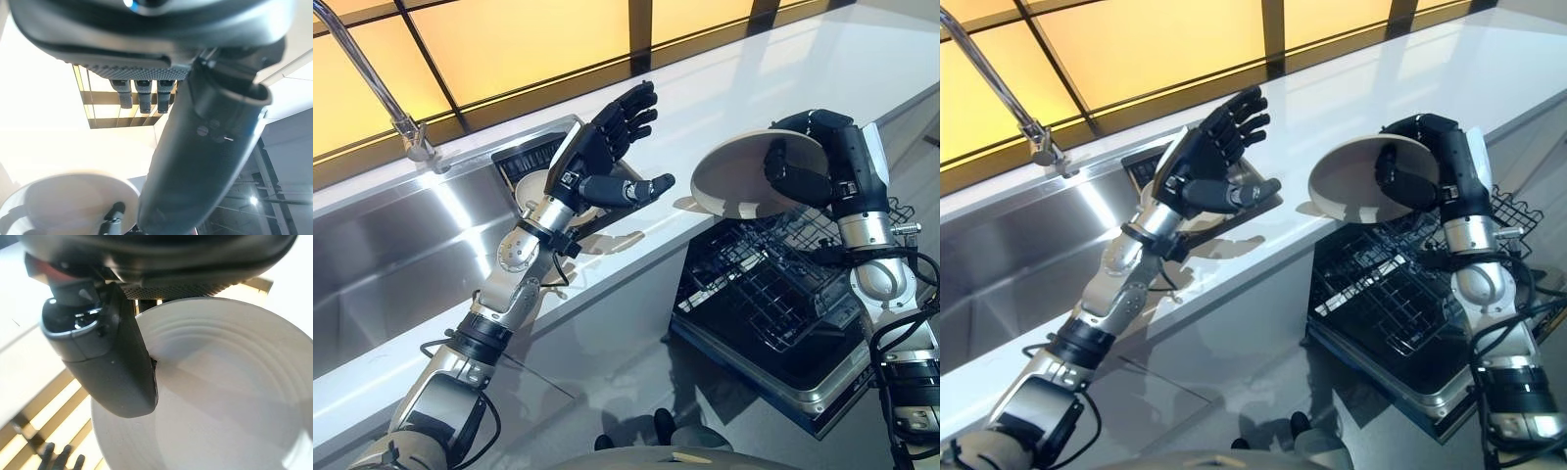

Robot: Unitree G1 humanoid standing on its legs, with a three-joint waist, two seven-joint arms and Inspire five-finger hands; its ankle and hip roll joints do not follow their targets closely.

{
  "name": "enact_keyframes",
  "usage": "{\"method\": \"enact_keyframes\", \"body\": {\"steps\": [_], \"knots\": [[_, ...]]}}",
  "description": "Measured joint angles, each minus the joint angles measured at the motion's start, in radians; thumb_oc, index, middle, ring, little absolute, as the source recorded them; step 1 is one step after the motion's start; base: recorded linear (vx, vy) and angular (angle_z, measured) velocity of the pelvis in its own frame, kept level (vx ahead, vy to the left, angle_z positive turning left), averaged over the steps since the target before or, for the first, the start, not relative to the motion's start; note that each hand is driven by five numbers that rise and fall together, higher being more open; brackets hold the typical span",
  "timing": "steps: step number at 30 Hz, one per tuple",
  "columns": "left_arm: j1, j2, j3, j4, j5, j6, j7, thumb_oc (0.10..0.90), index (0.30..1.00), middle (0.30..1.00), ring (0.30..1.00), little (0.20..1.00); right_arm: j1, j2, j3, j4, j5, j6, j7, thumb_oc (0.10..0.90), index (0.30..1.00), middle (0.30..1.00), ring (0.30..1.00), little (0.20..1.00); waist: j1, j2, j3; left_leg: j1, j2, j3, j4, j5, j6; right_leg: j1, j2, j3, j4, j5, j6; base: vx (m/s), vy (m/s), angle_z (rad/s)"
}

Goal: Pick up plates and place into dishwasher.

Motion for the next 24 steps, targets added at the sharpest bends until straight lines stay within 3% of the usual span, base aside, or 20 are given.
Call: {"method": "enact_keyframes", "body": {"steps": [5, 9, 11, 15, 21, 24], "knots": [[0.03, 0.008, 0.026, -0.011, 0.0, 0.0, 0.022, 0.8, 0.9, 0.9, 0.9, 0.9, 0.05, -0.026, -0.073, 0.003, -0.093, -0.002, -0.088, 0.1, 0.3, 0.3, 0.3, 0.2, -0.003, 0.0, 0.0, -0.006, 0.0, 0.003, 0.0, 0.0, 0.0, -0.007, 0.001, 0.003, 0.0, 0.003, -0.004, 0.01, 0.004, -0.01], [0.077, 0.019, 0.072, -0.011, 0.002, -0.004, 0.059, 0.8, 0.9, 0.9, 0.9, 0.9, 0.132, -0.079, -0.154, 0.009, -0.242, 0.021, -0.185, 0.1, 0.3, 0.3, 0.3, 0.2, -0.004, 0.0, 0.0, -0.007, 0.0, 0.007, 0.0, -0.003, 0.001, -0.01, 0.001, 0.006, 0.0, 0.002, -0.003, 0.0, 0.0, -0.01], [0.104, 0.04, 0.098, -0.011, 0.009, -0.006, 0.082, 0.8, 0.9, 0.9, 0.9, 0.9, 0.167, -0.103, -0.188, 0.031, -0.356, 0.071, -0.248, 0.1, 0.3, 0.3, 0.3, 0.2, -0.006, -0.002, 0.0, -0.006, 0.0, 0.01, 0.0, -0.007, 0.002, -0.011, 0.001, 0.011, 0.0, 0.001, -0.002, 0.0, 0.0, -0.06], [0.114, 0.054, 0.117, -0.011, 0.012, -0.008, 0.11, 0.8, 0.9, 0.9, 0.9, 0.9, 0.215, -0.116, -0.222, 0.06, -0.436, 0.134, -0.303, 0.1, 0.3, 0.3, 0.3, 0.2, -0.012, -0.002, -0.001, -0.006, -0.001, 0.012, 0.0, -0.009, 0.004, -0.011, 0.0, 0.016, 0.0, -0.002, 0.003, 0.0, 0.0, 0.0], [0.117, 0.054, 0.118, -0.011, 0.017, -0.008, 0.115, 0.8, 0.9, 0.9, 0.9, 0.9, 0.25, -0.116, -0.204, 0.074, -0.51, 0.183, -0.288, 0.1, 0.3, 0.3, 0.3, 0.2, -0.029, -0.002, -0.001, -0.006, -0.001, 0.016, 0.0, -0.01, 0.003, -0.013, 0.001, 0.02, 0.0, -0.002, 0.003, 0.0, -0.001, -0.02], [0.117, 0.054, 0.116, -0.011, 0.043, -0.008, 0.116, 0.8, 0.9, 0.9, 0.9, 0.9, 0.25, -0.115, -0.144, 0.118, -0.544, 0.244, -0.255, 0.1, 0.3, 0.3, 0.3, 0.2, -0.027, -0.003, -0.002, -0.005, -0.001, 0.019, 0.0, -0.01, 0.003, -0.013, 0.002, 0.021, 0.0, -0.002, 0.003, 0.0, 0.0, 0.0]]}}
